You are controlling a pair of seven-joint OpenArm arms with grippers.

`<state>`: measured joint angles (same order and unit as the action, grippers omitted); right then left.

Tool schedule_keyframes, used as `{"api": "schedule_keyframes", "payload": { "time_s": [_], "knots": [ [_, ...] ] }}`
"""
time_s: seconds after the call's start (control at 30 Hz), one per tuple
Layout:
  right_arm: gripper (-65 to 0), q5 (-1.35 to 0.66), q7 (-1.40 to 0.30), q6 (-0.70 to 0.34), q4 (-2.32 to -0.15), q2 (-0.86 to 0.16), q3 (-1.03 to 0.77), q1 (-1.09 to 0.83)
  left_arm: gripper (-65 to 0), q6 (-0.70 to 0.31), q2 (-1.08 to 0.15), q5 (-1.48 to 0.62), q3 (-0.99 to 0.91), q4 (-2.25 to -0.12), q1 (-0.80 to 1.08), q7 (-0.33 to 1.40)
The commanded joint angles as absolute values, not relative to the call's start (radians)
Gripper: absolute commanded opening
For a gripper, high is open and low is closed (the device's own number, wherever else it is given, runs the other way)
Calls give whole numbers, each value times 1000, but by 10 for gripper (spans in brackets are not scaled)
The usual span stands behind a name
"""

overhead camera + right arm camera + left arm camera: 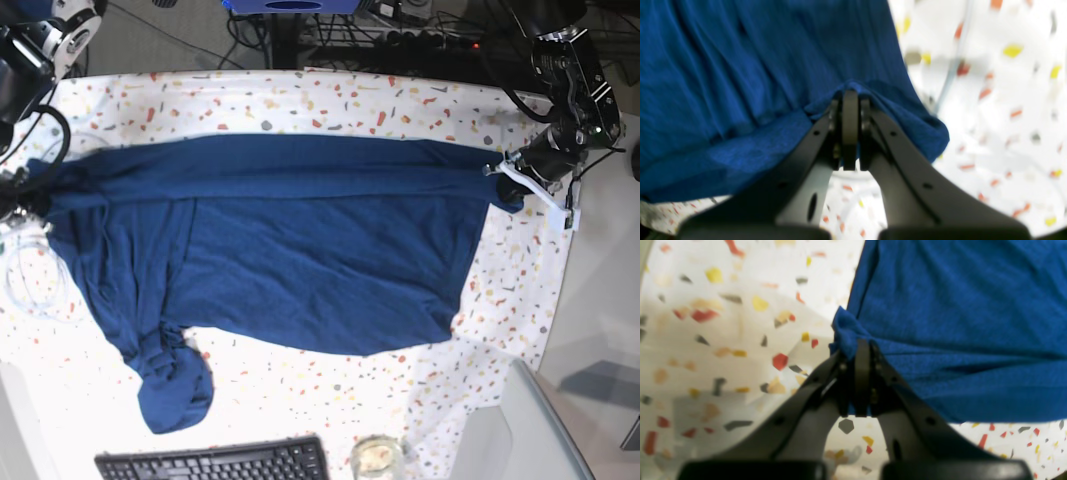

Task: Layout the t-shirt on the table in an organized manner, then fold the t-shirt properly
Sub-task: 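Fold the held shirt edge over onto the shirt with both grippers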

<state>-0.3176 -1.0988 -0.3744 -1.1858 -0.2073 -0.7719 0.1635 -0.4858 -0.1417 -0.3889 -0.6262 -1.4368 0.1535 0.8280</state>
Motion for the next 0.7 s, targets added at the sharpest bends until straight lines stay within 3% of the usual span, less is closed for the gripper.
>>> {"api": "schedule_keyframes", "payload": {
  "time_s": [0.0, 0.53, 0.67],
  "knots": [
    [-645, -323, -1090, -374, -1187, -229, -773, 188, -650, -483, -159, -397, -628, -1448, 142, 811],
    [-645, -323, -1041, -364, -1089, -246, -725, 219, -650, -481, -157, -397, -608, -1419, 99, 806],
    [-645, -323, -1043, -364, -1090, -246, -725, 216, -650, -427, -159, -397, -539, -1419, 99, 802]
  ]
}}
